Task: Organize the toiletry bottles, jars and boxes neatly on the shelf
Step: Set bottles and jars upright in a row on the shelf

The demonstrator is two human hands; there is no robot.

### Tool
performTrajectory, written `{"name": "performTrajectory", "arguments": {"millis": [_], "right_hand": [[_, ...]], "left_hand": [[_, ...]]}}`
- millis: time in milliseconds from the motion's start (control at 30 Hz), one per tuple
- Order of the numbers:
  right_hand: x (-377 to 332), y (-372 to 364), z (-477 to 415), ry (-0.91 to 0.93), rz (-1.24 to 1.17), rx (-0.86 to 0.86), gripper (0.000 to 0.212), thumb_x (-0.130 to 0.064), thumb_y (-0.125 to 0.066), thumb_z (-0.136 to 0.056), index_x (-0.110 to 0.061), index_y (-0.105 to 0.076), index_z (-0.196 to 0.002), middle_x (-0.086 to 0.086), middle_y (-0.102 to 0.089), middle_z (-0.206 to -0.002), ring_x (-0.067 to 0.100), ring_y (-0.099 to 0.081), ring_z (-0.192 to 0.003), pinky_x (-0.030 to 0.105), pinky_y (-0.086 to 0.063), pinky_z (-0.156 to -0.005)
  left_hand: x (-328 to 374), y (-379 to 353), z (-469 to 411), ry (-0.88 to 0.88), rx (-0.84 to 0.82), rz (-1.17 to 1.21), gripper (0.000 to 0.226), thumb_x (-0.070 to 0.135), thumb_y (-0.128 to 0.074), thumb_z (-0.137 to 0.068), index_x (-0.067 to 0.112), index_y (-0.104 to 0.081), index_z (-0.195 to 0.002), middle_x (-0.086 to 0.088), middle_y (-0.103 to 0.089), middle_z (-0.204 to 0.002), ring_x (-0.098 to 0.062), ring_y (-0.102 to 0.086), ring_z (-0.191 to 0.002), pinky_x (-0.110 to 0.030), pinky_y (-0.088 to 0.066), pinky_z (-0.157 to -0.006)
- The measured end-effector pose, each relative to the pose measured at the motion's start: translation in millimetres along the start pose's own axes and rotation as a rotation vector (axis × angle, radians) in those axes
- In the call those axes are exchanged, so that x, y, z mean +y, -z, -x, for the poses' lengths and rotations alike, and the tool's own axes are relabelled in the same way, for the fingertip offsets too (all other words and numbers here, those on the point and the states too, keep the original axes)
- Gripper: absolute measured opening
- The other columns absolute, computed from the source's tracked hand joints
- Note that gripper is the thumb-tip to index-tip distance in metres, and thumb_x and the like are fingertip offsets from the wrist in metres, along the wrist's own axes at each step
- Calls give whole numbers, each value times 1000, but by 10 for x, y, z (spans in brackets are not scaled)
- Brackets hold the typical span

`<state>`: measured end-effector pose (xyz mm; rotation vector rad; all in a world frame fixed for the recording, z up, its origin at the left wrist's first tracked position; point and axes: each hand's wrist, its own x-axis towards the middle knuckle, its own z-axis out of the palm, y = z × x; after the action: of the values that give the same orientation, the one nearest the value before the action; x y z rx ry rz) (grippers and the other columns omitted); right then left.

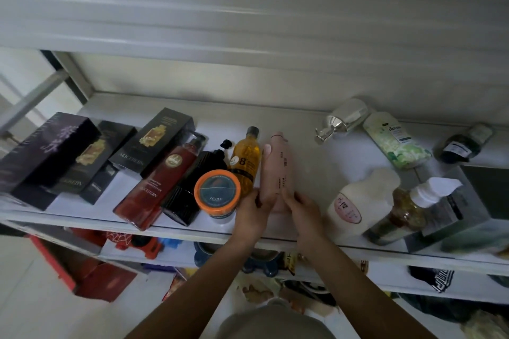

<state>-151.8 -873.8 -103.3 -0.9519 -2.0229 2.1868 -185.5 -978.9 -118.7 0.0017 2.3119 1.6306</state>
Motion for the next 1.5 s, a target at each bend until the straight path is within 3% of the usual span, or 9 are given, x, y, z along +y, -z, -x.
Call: {"name": "performTrajectory", "arguments": {"millis": [133,333,533,733,900,1067,1200,1367,1500], "right_hand": [[101,55,-10,-28,-69,-3,29,-26,-61,-89,-14,-66,-114,2,-71,-104,17,-64,-99,30,-51,-86],[197,98,108,70,-121,-62,31,-21,-59,-90,-18,-62,-121,-4,-69,-109,9,-63,-100,19,-48,-78],[271,169,144,153,-79,-145,42,-22,-62,-87,-22,-56,-129,-5,-69,-113,8,-65,-100,18,-52,-77],[337,259,219,230,-74,-154,44,-23,-62,-85,-20,-55,-129,-4,-68,-115,13,-64,-107,33,-52,-91],[391,339,279,278,-29,-141,43,-14,-60,-89,-17,-54,-131,-2,-69,-114,12,-65,-104,23,-54,-83],[448,381,347,319,56,-100,37,-10,-61,-89,-23,-58,-123,-8,-70,-109,6,-64,-102,18,-53,-80],[492,385,381,345,103,-47,35,-5,-61,-87,-30,-60,-112,-15,-70,-103,0,-64,-97,9,-49,-75],[518,355,373,392,126,17,39,-1,-62,-86,-7,-58,-124,4,-67,-115,1,-63,-101,7,-47,-78],[518,323,373,414,150,56,41,1,-59,-87,-7,-56,-127,3,-65,-117,-1,-60,-103,6,-46,-80]], "left_hand": [[12,23,43,9,-21,110,19,16,-61,-91,2,-63,-103,-8,-67,-95,-20,-64,-86,-20,-50,-68],[21,74,184,-18,-42,203,28,6,-66,-86,11,-50,-108,3,-59,-97,-2,-58,-87,-15,-51,-72],[-80,135,289,-105,-96,253,49,-3,-68,-80,13,-42,-118,5,-59,-105,10,-60,-90,-12,-49,-76],[-119,140,327,-169,-132,196,61,13,-75,-77,39,-40,-120,11,-57,-117,6,-57,-105,-14,-49,-82],[-82,149,373,-241,-159,174,68,7,-74,-77,43,-37,-121,16,-51,-121,14,-51,-109,-7,-46,-81],[-122,141,394,-306,-162,54,68,30,-77,-75,47,-33,-124,24,-47,-123,8,-47,-115,-11,-46,-87],[-145,136,381,-389,-144,-61,61,32,-75,-76,52,-34,-117,31,-45,-117,4,-46,-113,-15,-46,-89],[-210,96,287,-457,-114,-162,61,18,-74,-74,37,-36,-118,5,-51,-118,-12,-50,-110,-23,-45,-89],[-235,76,247,-479,-99,-213,59,13,-74,-71,21,-42,-120,-3,-53,-115,-13,-50,-107,-25,-44,-89]]}}
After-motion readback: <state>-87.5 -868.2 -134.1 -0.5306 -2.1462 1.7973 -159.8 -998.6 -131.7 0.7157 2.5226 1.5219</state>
